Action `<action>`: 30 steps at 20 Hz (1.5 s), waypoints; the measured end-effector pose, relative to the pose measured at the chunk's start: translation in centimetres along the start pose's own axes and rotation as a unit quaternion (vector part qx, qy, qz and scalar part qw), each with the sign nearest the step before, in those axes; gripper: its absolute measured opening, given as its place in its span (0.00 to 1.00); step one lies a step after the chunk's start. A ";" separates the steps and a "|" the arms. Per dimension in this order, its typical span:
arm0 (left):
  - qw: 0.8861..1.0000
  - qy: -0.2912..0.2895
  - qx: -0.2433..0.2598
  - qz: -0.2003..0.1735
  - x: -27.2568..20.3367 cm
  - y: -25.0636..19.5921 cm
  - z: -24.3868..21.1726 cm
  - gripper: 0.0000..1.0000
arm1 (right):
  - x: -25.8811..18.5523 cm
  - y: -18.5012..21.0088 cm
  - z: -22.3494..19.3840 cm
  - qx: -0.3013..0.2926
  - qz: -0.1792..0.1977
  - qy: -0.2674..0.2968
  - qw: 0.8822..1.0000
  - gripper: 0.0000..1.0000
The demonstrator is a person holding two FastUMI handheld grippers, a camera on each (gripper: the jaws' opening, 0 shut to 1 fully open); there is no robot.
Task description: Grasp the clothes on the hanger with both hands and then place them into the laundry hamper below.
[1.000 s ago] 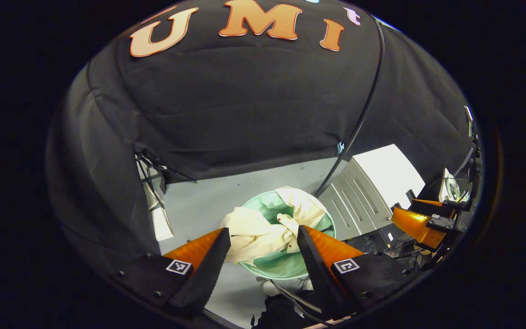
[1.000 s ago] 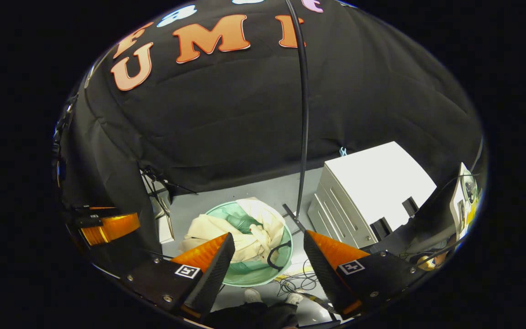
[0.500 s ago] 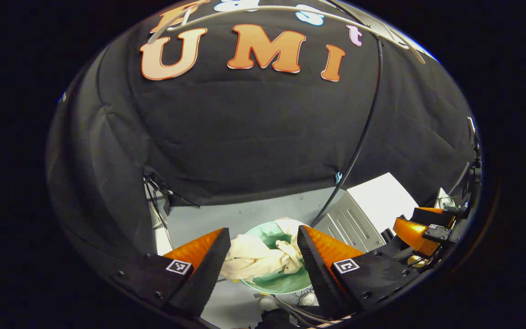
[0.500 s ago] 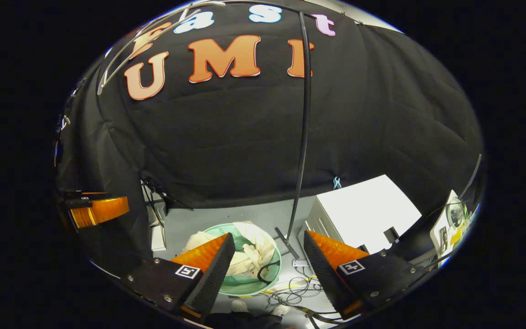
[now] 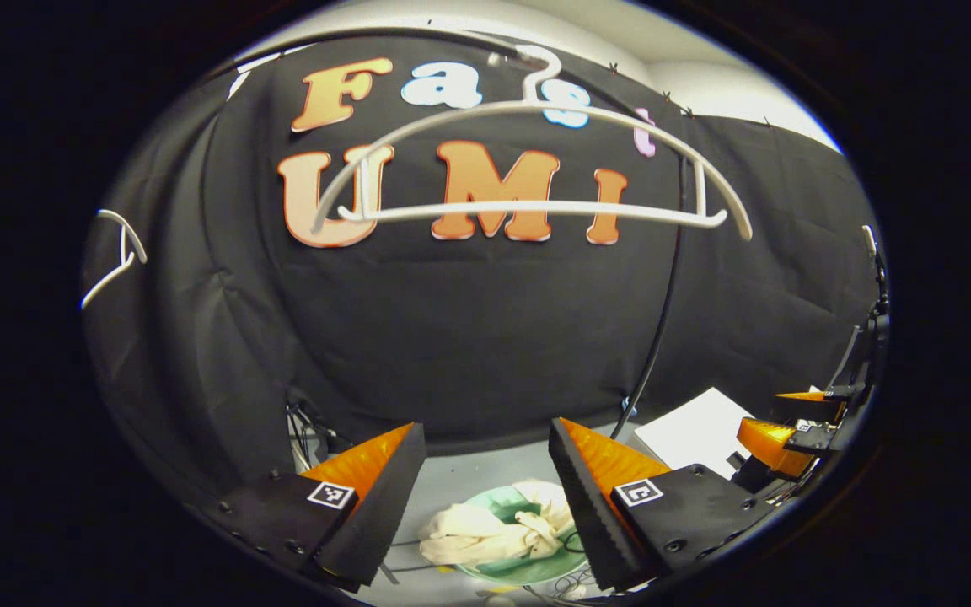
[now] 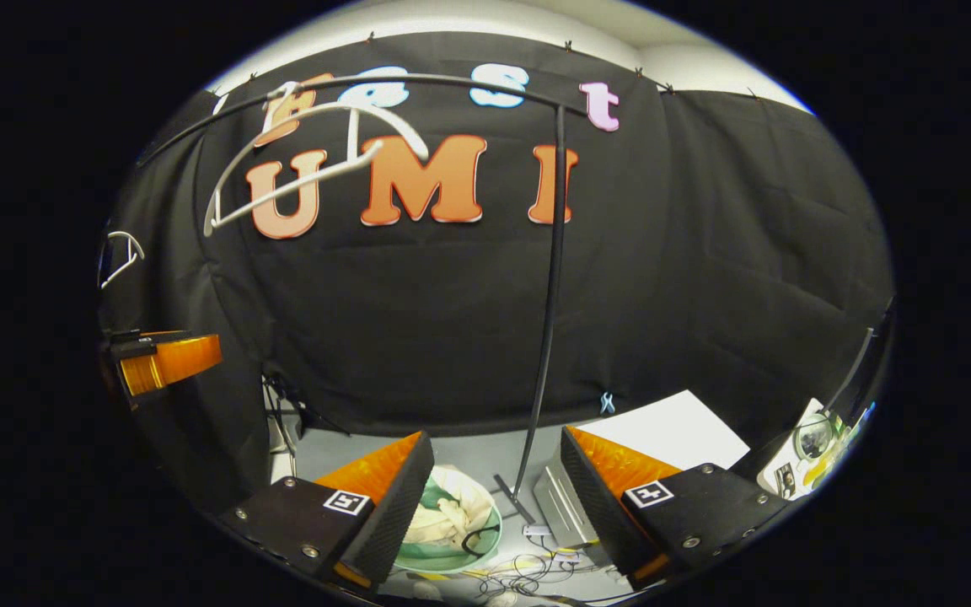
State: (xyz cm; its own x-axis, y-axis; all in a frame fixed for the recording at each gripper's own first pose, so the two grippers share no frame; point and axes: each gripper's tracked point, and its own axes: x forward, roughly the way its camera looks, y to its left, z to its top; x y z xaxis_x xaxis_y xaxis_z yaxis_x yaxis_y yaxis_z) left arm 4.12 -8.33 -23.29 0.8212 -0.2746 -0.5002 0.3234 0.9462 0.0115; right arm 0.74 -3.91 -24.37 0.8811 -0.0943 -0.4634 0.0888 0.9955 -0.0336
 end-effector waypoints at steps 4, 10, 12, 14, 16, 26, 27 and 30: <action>0.997 -0.074 0.013 0.012 -2.6 0.9 4.7 0.97 | -2.8 -0.2 4.9 -0.004 -0.005 -0.062 0.998 0.94; 0.987 -0.159 0.006 0.003 -6.5 -0.1 10.1 0.95 | -7.8 -1.1 11.7 -0.007 -0.013 -0.162 0.987 0.94; 0.983 -0.182 0.007 0.007 -7.3 0.4 12.0 0.96 | -8.9 -1.0 13.2 -0.012 -0.014 -0.185 0.983 0.94; 0.980 -0.197 0.009 0.014 -7.8 0.6 13.2 0.94 | -9.5 -1.3 13.9 -0.012 -0.016 -0.195 0.981 0.94; 0.977 -0.210 0.010 0.019 -8.3 0.7 14.0 0.94 | -9.9 -1.7 14.4 -0.013 -0.019 -0.202 0.979 0.93; 0.962 -0.253 0.010 0.102 -9.8 2.9 16.0 0.94 | -8.9 -6.1 16.2 -0.035 -0.015 -0.221 0.975 0.93; 0.960 -0.253 0.010 0.117 -10.0 3.2 16.1 0.94 | -8.6 -6.5 16.6 -0.038 -0.011 -0.223 0.974 0.94; 0.955 -0.258 0.005 0.147 -10.7 3.2 16.3 0.94 | -8.1 -7.7 17.7 -0.046 0.006 -0.235 0.971 0.94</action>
State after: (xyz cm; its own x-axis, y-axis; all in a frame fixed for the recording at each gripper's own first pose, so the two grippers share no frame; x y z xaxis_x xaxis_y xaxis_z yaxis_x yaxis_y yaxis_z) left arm 4.04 -5.12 -3.77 0.9987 -0.0475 0.0187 0.0455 0.9944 0.0953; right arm 1.13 -10.97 -4.69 0.9984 -0.0552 -0.0095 0.0537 0.9915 -0.1187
